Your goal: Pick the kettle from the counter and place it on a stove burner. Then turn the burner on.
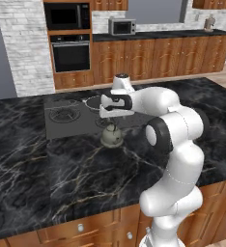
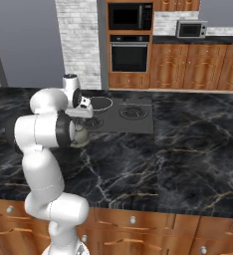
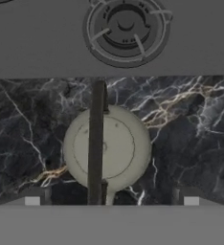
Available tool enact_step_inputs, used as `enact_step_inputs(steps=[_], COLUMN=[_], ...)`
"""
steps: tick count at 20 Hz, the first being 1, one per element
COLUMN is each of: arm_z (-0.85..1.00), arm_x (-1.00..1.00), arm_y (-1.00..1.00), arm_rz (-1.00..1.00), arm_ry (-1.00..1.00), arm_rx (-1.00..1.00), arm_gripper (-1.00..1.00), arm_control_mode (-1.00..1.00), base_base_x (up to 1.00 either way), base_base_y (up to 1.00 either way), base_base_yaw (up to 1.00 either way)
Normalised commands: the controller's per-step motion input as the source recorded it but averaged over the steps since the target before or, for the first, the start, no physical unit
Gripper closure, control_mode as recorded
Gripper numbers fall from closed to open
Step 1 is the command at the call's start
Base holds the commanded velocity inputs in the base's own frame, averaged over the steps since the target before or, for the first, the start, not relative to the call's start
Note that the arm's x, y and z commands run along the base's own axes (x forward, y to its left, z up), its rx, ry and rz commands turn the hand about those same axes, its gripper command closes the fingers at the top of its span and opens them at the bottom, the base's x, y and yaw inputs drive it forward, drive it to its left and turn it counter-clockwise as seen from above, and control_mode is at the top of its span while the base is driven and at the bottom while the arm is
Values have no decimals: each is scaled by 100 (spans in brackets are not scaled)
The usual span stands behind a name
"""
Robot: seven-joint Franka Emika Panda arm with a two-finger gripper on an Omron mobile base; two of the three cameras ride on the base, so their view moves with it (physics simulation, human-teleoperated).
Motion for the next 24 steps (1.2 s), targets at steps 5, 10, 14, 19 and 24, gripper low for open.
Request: enact_step_inputs(steps=[5,10,14,19,24], arm_z=[-21,-17,-25,-5,0], arm_x=[17,12,6,1,0], arm_y=[12,6,0,0,0], arm_rz=[0,0,0,0,0], arm_ry=[5,1,1,0,0], arm_rx=[0,0,-1,0,0], arm_gripper=[-100,-100,-100,100,100], arm_control_mode=[-100,-100,-100,-100,-100], base_base_x=[0,0,0,0,0], base_base_y=[0,0,0,0,0], base_base_yaw=[0,0,0,0,0])
